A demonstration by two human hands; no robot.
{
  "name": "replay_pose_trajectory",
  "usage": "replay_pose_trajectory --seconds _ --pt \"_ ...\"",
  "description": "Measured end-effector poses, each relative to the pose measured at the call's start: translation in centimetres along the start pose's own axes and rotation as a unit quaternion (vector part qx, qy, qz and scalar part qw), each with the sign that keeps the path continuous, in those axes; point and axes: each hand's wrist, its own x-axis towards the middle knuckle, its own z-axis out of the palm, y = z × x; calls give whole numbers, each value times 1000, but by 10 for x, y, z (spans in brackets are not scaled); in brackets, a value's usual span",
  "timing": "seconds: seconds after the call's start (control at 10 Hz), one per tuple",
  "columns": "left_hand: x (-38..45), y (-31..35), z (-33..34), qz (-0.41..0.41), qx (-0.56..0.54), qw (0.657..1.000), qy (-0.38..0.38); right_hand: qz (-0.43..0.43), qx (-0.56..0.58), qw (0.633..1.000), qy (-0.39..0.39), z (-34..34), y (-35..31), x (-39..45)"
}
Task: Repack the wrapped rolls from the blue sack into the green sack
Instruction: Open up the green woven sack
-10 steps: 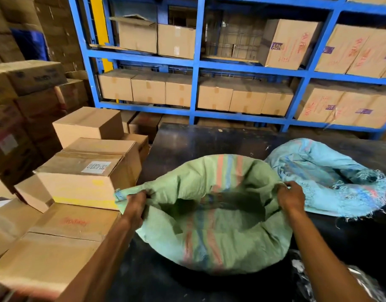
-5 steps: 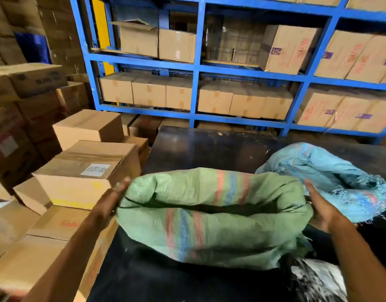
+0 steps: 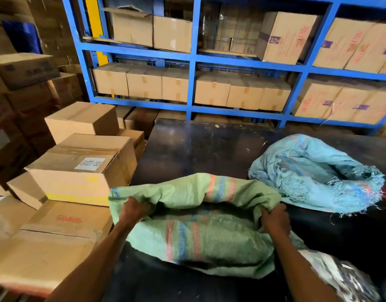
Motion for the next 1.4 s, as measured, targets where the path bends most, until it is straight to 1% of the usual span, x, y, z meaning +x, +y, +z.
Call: replay_pose_trajectory --seconds 0.1,0.2,0.3,0.4,0.5,0.6,0.7,0.8,0.9,1.0,1.1,1.2,1.3,1.4 --pt "-2 -2 -7 -55 -293 954 -29 14 136 991 0 -1 -7 3" --pt "-11 14 -42 -79 -557 807 -183 10 222 975 -11 -22 -25 17" --pt "-21 32 -101 -58 -582 775 -240 30 371 916 -149 -58 -32 44" --pt "-21 37 -131 -47 -577 778 -244 54 495 824 -270 -88 -25 68" --pt "-28 37 -118 -62 -554 803 -209 45 543 793 -272 -95 -30 66" --pt "-28 17 -90 -61 -405 905 -115 7 494 828 -267 -87 -23 65" --pt "-18 -12 -60 -37 -238 971 -8 -38 332 910 -246 -67 -14 46" --pt "-18 -17 -35 2 -165 986 18 -29 179 978 -104 -33 -2 30" --pt "-33 5 -16 37 -139 990 2 17 132 989 62 -3 -6 13" --pt "-39 26 -1 -6 -157 988 14 18 157 977 143 10 -33 -7" --pt "-33 27 6 -42 -177 983 -7 24 183 974 131 13 -39 -6" --pt "-18 20 -3 -12 -213 969 -126 72 283 955 46 -1 -38 4" --pt "26 -45 -49 269 -192 930 -158 134 418 871 -220 -48 -15 52" --pt "11 -13 -72 -76 -471 836 -272 127 477 807 -324 -70 5 76"
